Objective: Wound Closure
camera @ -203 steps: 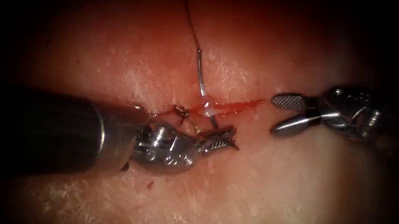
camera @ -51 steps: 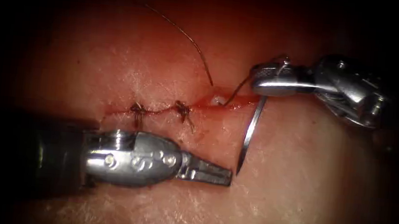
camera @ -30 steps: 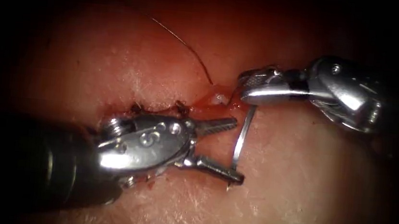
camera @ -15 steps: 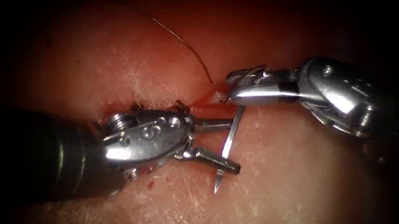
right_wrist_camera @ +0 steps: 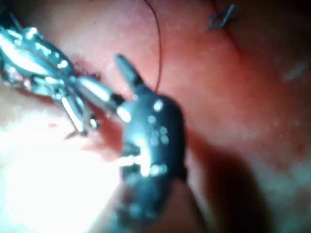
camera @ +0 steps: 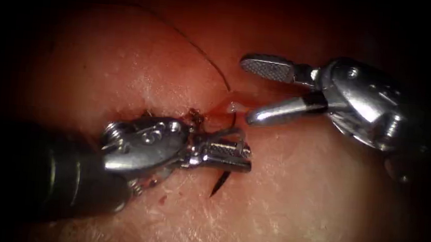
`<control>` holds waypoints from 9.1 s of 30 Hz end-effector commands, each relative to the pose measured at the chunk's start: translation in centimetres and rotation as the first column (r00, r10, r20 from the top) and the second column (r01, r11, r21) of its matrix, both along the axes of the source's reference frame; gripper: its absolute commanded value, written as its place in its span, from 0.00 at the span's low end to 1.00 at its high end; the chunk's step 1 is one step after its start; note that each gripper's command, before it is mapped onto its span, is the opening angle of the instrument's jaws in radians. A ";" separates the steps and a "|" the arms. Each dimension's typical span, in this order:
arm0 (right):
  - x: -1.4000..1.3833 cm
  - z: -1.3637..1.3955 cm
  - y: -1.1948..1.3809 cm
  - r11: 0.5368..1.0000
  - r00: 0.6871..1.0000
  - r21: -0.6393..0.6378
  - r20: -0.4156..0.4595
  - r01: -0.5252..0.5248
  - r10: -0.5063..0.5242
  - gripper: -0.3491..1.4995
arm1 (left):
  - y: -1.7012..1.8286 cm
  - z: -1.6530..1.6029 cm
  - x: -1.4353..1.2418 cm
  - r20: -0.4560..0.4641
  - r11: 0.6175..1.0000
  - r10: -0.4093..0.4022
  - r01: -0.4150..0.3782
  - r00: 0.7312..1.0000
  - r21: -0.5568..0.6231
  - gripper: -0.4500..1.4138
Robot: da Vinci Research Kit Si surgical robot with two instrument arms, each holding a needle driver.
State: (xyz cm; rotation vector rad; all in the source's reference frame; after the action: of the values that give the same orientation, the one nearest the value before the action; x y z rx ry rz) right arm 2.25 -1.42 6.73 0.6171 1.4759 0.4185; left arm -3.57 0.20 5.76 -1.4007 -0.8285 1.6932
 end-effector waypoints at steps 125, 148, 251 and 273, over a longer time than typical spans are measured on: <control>-0.12 0.22 -0.01 0.601 0.980 -0.797 0.161 0.059 0.118 0.00 | 0.15 0.55 0.06 -0.197 0.990 0.128 -0.137 0.972 -0.028 0.35; -0.02 0.20 0.00 0.573 0.985 -0.819 0.109 0.014 0.131 0.00 | 0.46 1.31 0.17 -0.287 0.983 0.149 -0.172 0.946 -0.056 0.21; 0.40 0.98 0.26 0.814 0.980 -0.546 0.126 0.197 -0.152 0.00 | -0.20 0.46 -0.08 -0.436 0.919 0.298 -0.378 0.849 -0.107 0.20; 0.40 1.03 0.25 0.850 0.974 -0.475 0.140 0.226 -0.180 0.00 | -0.33 0.82 -0.06 -0.438 0.920 0.300 -0.378 0.847 -0.100 0.21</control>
State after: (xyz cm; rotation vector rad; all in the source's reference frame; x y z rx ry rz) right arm 2.58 -1.15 7.70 0.3356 1.3403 -0.1026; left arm -3.58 -0.10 6.52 -0.9764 -0.7142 2.2933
